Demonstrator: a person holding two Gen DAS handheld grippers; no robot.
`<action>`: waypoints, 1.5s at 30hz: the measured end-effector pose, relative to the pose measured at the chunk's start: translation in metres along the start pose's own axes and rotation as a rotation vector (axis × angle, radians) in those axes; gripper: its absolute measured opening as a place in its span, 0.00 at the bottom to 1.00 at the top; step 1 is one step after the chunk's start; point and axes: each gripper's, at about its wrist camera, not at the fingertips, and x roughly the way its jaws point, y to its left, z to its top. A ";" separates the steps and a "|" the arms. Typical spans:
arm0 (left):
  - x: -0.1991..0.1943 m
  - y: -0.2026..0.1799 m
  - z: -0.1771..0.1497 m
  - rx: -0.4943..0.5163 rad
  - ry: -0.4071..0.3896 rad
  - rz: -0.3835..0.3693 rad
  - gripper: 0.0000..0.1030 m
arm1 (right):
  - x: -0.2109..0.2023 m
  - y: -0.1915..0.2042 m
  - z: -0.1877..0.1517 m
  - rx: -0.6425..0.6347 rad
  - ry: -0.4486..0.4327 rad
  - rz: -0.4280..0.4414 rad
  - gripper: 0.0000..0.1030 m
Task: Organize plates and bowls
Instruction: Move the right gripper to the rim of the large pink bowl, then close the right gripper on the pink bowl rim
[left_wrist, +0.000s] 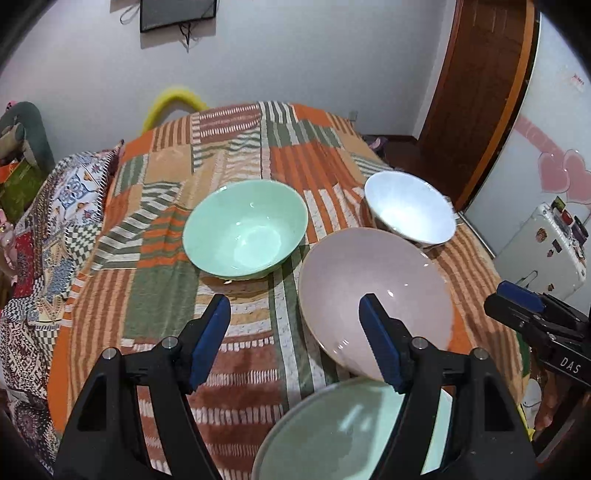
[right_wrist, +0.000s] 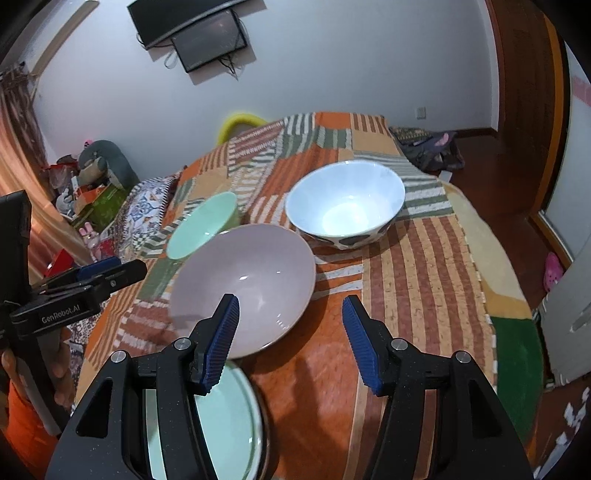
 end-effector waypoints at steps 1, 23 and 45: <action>0.006 0.000 0.001 0.001 0.007 -0.002 0.70 | 0.007 -0.002 0.001 0.007 0.008 -0.005 0.53; 0.070 0.003 -0.008 0.032 0.097 -0.088 0.18 | 0.062 -0.010 -0.001 -0.008 0.124 0.042 0.21; -0.004 -0.006 -0.016 0.020 0.039 -0.090 0.12 | 0.017 0.012 0.007 -0.026 0.057 0.044 0.18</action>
